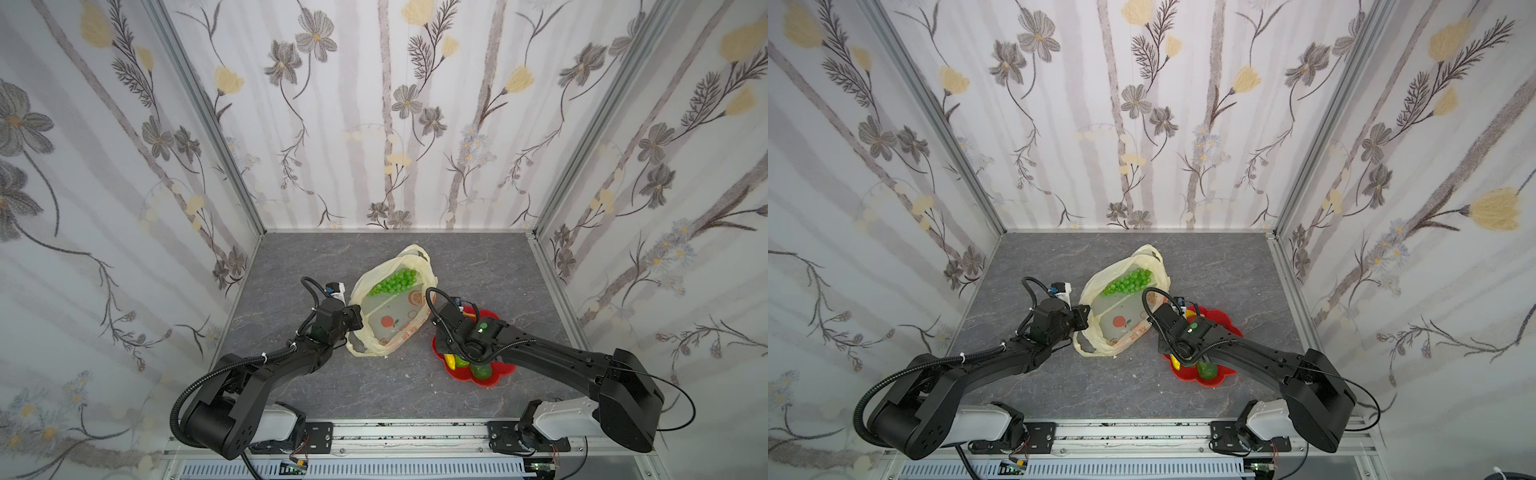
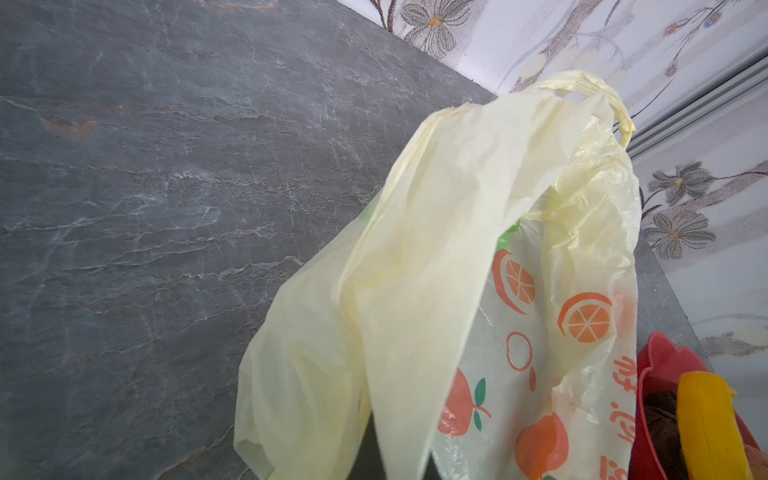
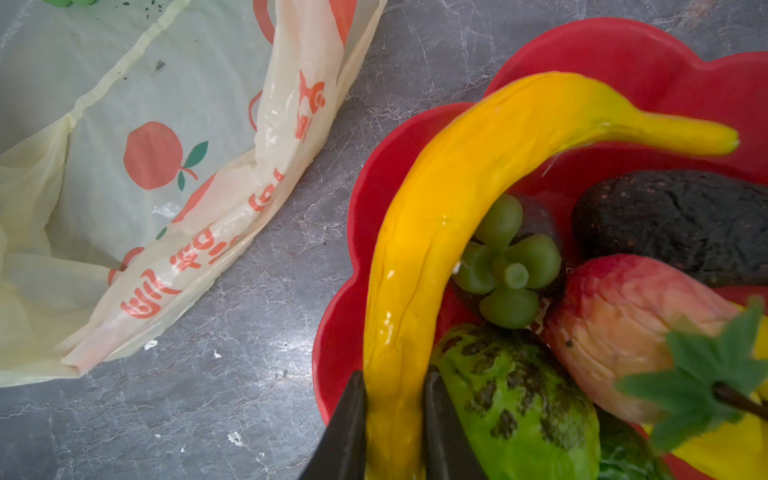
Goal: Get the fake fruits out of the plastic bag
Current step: 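Lower the banana into the red plate and open the right gripper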
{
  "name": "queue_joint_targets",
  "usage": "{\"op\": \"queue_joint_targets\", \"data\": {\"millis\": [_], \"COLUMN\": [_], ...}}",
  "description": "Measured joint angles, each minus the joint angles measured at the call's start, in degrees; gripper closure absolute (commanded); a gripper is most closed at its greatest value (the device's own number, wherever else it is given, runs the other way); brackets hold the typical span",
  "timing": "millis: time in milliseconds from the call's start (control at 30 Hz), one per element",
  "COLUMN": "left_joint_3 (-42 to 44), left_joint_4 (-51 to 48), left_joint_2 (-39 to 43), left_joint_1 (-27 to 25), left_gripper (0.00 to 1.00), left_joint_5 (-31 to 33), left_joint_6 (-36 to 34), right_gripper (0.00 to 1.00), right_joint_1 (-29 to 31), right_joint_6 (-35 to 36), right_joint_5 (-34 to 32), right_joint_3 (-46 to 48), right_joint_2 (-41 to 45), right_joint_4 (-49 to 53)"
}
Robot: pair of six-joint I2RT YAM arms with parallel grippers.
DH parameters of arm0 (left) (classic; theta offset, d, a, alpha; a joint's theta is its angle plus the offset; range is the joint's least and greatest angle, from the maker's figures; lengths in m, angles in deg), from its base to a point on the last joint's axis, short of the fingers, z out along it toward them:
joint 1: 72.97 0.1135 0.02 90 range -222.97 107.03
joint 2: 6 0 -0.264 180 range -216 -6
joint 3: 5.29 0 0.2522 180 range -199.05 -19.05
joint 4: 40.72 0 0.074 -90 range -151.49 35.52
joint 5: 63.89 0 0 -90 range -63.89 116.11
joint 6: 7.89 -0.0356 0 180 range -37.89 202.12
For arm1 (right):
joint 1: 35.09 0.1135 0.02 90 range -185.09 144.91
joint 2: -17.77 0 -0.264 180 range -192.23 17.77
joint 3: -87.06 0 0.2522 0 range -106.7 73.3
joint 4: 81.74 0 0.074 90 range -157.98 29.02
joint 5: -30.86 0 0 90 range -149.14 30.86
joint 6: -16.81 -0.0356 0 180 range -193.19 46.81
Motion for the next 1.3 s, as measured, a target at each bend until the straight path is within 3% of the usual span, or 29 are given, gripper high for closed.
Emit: {"op": "queue_joint_targets", "data": {"millis": [733,1300], "left_joint_3": [0.00,0.00], "left_joint_4": [-0.02,-0.02], "left_joint_2": [0.26,0.26], "left_joint_1": [0.00,0.00], "left_gripper": [1.00,1.00], "left_joint_5": [0.02,0.02], "left_joint_6": [0.00,0.00], "right_gripper": [0.77,0.63], "right_joint_1": [-0.02,0.02], "right_joint_6": [1.90,1.84], "right_joint_5": [-0.90,-1.27], "right_joint_3": [-1.97,-1.97], "right_joint_2": [-5.51,-4.26], "right_joint_4": [-1.33,0.20]}}
